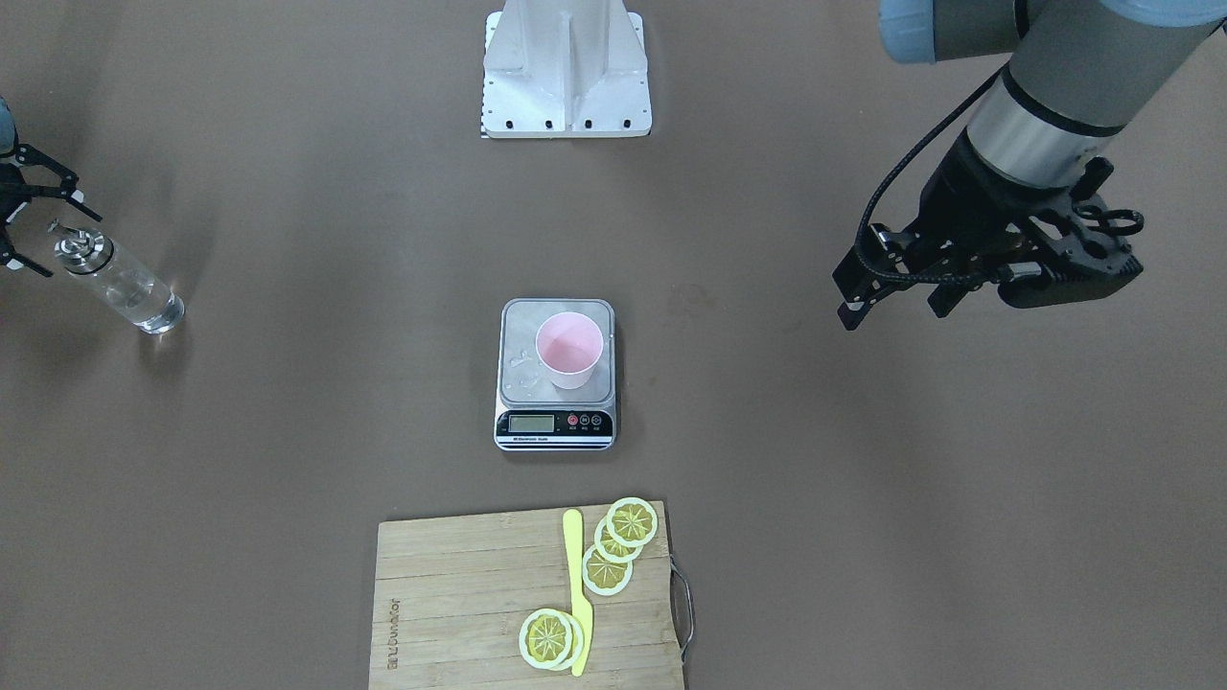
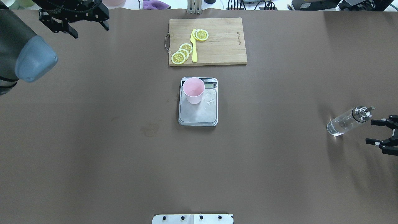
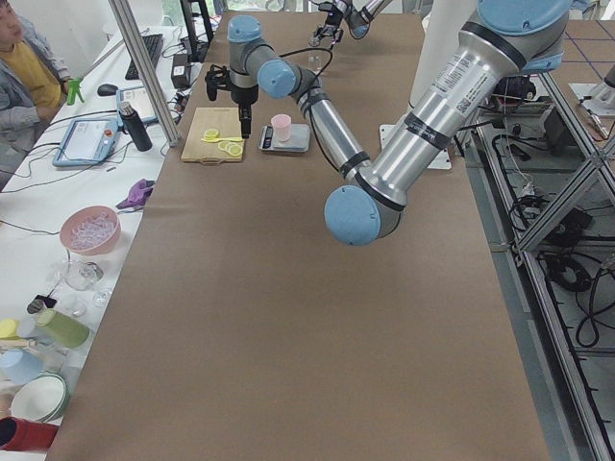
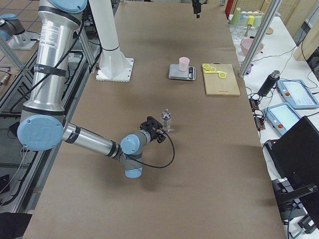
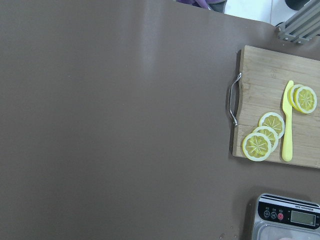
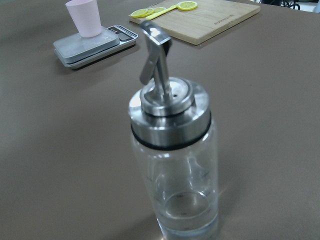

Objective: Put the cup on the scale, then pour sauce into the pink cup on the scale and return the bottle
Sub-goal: 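Reach the right gripper to the glass sauce bottle and grasp it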

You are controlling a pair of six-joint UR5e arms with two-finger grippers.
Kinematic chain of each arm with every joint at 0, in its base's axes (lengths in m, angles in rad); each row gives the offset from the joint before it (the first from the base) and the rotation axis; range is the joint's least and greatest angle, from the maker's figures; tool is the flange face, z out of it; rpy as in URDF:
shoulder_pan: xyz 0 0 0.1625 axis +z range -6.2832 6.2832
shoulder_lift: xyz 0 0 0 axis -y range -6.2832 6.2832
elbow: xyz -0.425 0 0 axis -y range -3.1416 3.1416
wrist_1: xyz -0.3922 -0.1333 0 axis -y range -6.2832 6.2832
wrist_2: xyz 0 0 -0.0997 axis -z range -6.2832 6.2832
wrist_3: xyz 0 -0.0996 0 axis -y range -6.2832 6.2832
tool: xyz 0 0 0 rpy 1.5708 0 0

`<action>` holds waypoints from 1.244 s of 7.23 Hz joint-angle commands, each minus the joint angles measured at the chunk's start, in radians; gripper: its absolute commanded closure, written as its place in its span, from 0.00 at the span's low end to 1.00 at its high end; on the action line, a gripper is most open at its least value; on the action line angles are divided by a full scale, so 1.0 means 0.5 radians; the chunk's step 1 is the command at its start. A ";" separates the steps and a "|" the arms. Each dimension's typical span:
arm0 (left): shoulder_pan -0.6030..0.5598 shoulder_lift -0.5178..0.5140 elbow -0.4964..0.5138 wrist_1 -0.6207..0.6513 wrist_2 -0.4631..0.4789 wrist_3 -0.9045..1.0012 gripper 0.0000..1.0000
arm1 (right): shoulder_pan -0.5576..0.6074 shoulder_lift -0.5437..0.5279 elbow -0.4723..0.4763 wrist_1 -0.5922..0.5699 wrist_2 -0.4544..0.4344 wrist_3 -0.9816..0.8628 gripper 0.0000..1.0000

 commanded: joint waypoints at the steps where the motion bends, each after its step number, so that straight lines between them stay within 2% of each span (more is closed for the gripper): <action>1: 0.000 -0.001 0.010 0.000 0.001 0.002 0.03 | -0.094 0.082 -0.006 0.001 -0.165 0.017 0.10; 6: 0.000 0.002 0.013 0.003 0.001 0.017 0.03 | -0.125 0.217 -0.079 0.007 -0.303 0.029 0.10; 9: -0.003 -0.004 0.010 0.028 0.001 0.020 0.03 | -0.152 0.269 -0.119 0.013 -0.325 0.032 0.10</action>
